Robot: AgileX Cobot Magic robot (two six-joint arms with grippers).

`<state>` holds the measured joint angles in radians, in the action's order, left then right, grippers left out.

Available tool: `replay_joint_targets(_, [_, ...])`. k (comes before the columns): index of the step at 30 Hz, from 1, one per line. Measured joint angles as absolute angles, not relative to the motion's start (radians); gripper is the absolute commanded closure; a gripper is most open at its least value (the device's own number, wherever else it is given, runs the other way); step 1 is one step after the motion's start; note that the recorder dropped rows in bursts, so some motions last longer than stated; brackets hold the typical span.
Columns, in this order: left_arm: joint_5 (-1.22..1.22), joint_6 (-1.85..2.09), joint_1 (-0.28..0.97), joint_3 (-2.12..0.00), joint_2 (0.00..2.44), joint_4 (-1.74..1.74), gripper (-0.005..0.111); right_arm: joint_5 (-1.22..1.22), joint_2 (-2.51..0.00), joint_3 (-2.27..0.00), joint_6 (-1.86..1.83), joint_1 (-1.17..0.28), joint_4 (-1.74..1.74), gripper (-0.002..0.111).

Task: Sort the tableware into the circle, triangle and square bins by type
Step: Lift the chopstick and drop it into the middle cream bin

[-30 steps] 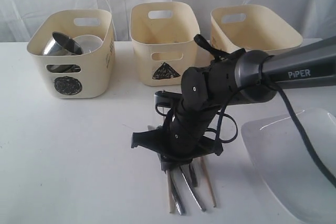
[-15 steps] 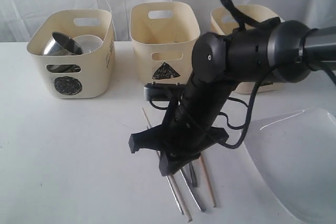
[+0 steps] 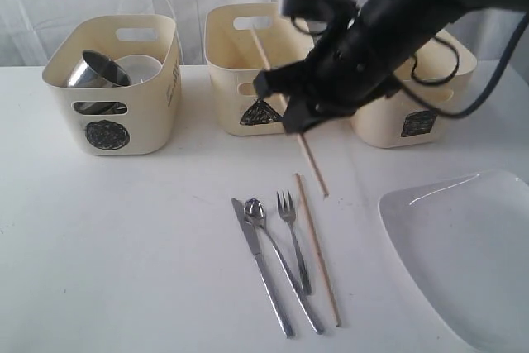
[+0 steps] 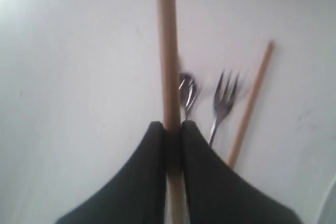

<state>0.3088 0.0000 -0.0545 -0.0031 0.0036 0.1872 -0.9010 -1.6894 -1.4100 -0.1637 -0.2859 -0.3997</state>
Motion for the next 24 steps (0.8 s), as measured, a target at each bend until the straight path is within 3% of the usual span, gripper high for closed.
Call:
replay_joint_targets(7, [0.309, 0.000, -0.054, -0.003, 0.004, 0.187, 0.107, -0.682, -1.715, -1.560, -0.357, -0.175, -0.579, 0.108])
replay_joint_targets(17, [0.309, 0.000, -0.054, -0.003, 0.004, 0.187, 0.107, -0.144, -1.915, -1.606, -0.412, -0.168, -0.690, 0.107])
replay_joint_targets(24, [0.309, 0.000, -0.054, -0.003, 0.004, 0.187, 0.107, -0.073, -2.065, -1.660, -0.425, -0.186, -0.701, 0.083])
